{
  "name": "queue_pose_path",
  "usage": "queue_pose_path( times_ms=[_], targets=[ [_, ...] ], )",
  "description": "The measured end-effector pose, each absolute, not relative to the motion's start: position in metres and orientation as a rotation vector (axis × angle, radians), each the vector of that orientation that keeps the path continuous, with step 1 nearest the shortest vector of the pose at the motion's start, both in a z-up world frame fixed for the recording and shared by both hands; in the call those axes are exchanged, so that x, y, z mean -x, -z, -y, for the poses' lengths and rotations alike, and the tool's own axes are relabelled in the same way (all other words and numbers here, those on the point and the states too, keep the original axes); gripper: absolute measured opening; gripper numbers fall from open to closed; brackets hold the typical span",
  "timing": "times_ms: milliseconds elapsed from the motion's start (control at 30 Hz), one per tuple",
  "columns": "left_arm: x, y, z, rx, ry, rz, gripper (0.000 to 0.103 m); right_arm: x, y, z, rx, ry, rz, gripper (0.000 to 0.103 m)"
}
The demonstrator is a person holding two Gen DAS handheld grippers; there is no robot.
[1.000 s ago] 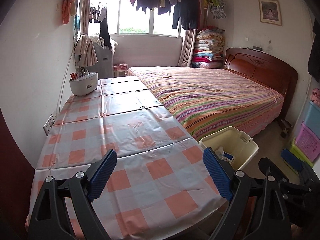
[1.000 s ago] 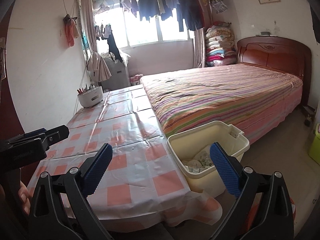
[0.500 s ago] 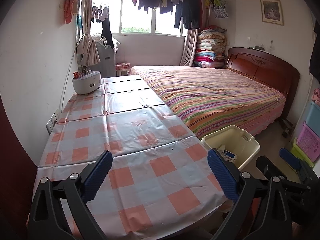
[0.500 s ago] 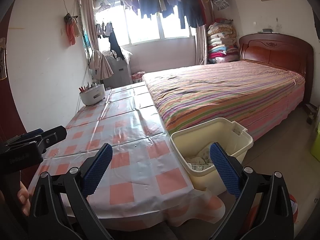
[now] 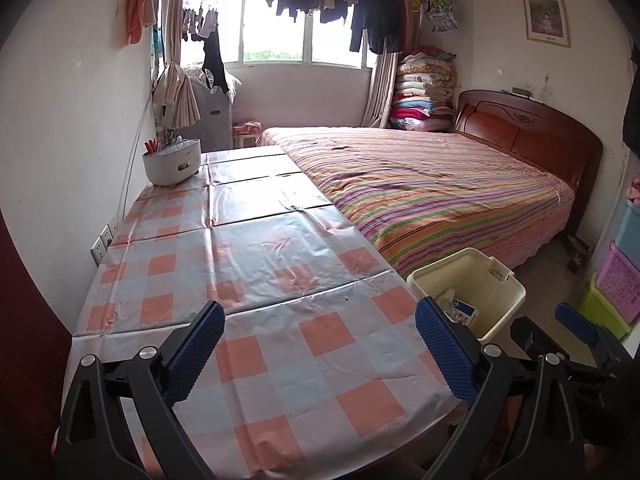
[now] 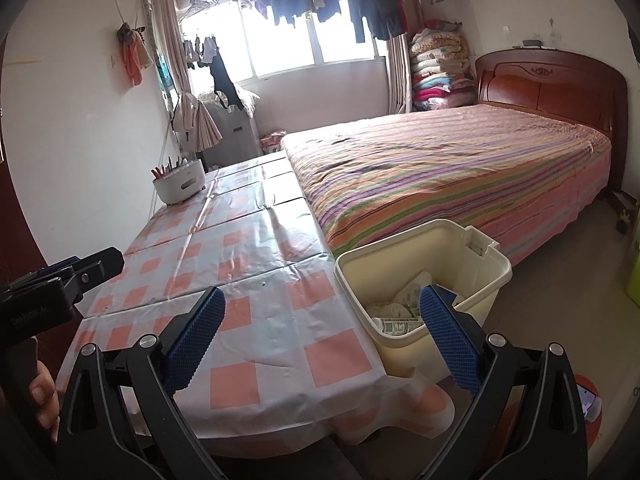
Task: Collect trash
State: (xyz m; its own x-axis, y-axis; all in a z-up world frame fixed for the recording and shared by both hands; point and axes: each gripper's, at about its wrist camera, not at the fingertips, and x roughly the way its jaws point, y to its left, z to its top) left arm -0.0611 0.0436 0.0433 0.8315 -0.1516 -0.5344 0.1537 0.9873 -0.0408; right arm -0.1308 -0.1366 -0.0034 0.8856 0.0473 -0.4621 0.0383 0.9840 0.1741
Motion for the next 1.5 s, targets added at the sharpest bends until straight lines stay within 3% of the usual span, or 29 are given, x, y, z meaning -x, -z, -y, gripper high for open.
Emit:
queue_pose_path(
  times_ms=[1500],
  targets=[
    [0.032,-0.025,0.002,-0.178,0.198,-0.642,0.094,0.082,0.041,0.167,-0.300,0.005,-0.596,0.096]
  ],
)
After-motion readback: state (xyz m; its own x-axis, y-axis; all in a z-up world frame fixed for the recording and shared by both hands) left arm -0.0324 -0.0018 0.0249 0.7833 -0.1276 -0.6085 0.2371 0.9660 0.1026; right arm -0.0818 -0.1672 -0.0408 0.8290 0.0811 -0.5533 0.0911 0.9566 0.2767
